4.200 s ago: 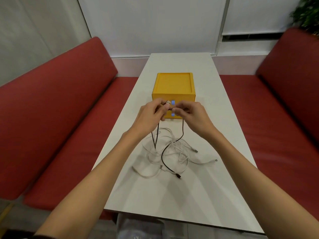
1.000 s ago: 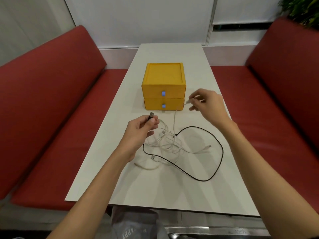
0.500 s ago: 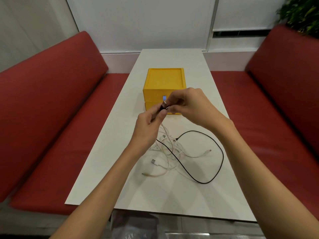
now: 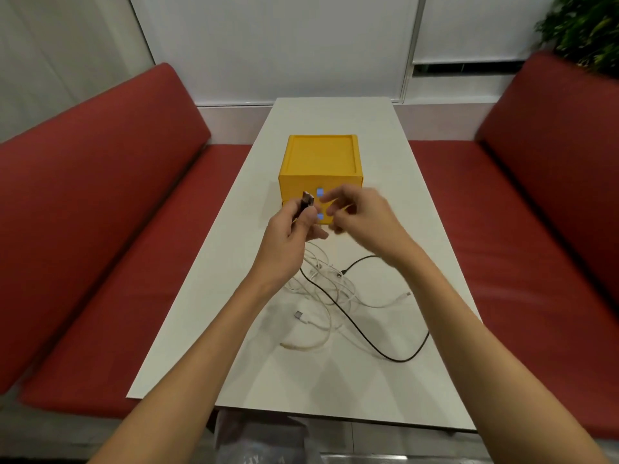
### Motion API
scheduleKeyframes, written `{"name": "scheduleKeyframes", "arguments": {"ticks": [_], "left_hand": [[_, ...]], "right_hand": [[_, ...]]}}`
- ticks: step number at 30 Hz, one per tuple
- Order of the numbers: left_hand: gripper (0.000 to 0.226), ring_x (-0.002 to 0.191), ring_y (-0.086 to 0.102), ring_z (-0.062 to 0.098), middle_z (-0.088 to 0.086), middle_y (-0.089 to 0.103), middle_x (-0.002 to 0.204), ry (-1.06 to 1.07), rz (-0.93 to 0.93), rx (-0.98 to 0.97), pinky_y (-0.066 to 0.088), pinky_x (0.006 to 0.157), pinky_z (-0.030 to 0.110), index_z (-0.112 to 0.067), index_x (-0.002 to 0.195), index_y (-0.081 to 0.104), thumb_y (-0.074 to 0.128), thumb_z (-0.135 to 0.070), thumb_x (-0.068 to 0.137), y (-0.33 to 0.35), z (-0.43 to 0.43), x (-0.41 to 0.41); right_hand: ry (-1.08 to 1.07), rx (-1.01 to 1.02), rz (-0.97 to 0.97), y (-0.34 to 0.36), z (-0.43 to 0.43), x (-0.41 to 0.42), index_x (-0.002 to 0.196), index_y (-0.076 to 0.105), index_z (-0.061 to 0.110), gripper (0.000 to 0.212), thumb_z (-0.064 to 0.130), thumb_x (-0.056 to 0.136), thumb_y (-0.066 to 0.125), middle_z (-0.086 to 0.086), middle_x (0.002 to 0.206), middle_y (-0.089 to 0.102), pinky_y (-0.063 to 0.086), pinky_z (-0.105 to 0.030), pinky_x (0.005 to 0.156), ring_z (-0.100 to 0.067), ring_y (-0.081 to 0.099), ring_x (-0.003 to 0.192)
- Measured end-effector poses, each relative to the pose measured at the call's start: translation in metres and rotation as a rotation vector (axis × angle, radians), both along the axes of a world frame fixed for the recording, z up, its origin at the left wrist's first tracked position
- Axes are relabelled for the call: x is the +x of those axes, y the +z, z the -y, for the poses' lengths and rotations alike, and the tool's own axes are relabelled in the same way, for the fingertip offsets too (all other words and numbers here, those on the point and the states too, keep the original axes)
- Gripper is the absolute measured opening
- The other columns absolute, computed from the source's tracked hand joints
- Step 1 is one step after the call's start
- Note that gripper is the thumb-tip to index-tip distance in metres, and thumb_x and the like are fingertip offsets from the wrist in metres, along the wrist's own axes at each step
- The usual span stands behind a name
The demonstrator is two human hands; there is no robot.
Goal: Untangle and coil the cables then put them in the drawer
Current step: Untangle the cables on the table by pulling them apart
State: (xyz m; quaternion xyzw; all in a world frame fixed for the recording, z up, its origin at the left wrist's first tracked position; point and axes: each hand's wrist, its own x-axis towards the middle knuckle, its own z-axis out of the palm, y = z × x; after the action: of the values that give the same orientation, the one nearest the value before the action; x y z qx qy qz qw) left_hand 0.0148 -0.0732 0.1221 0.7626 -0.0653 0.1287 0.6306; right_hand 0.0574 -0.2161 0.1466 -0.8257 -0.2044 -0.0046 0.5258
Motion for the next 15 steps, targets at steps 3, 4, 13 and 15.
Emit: {"name": "scheduleKeyframes", "arguments": {"ticks": [3, 4, 13, 15], "left_hand": [[0.014, 0.052, 0.052, 0.012, -0.005, 0.054, 0.071, -0.002, 0.011, -0.027, 0.049, 0.059, 0.028, -0.017, 0.099, 0.051, 0.038, -0.022, 0.103, 0.006, -0.003, 0.0], [0.015, 0.049, 0.048, 0.011, -0.006, 0.051, 0.067, 0.002, 0.006, -0.045, 0.045, 0.053, 0.027, -0.018, 0.098, 0.051, 0.038, -0.024, 0.103, 0.009, -0.004, 0.0], [0.021, 0.04, 0.027, 0.004, -0.01, 0.038, 0.057, 0.153, -0.043, -0.191, 0.024, 0.038, 0.016, -0.021, 0.09, 0.054, 0.04, -0.029, 0.103, 0.022, -0.044, -0.005], [0.021, 0.038, 0.026, 0.005, -0.011, 0.039, 0.055, 0.151, -0.086, -0.191, 0.023, 0.038, 0.017, -0.021, 0.09, 0.055, 0.04, -0.03, 0.103, 0.021, -0.049, -0.008]], "right_hand": [[0.238, -0.226, -0.172, -0.024, -0.013, -0.01, 0.102, 0.063, 0.013, 0.021, 0.002, 0.085, 0.055, -0.001, 0.092, 0.063, 0.054, -0.024, 0.062, 0.001, 0.057, 0.064], [0.295, -0.312, -0.201, -0.034, -0.017, -0.011, 0.102, 0.065, 0.015, 0.02, 0.006, 0.085, 0.059, 0.0, 0.095, 0.063, 0.051, -0.02, 0.062, 0.0, 0.057, 0.067], [0.086, -0.443, -0.191, -0.074, 0.009, 0.013, 0.083, 0.069, 0.008, 0.014, 0.013, 0.087, 0.057, -0.003, 0.077, 0.071, 0.058, -0.033, 0.069, -0.007, 0.068, 0.064], [0.041, -0.314, -0.262, -0.072, 0.017, 0.017, 0.079, 0.071, 0.008, 0.016, 0.015, 0.083, 0.058, -0.003, 0.076, 0.073, 0.059, -0.036, 0.076, -0.013, 0.07, 0.074]]}}
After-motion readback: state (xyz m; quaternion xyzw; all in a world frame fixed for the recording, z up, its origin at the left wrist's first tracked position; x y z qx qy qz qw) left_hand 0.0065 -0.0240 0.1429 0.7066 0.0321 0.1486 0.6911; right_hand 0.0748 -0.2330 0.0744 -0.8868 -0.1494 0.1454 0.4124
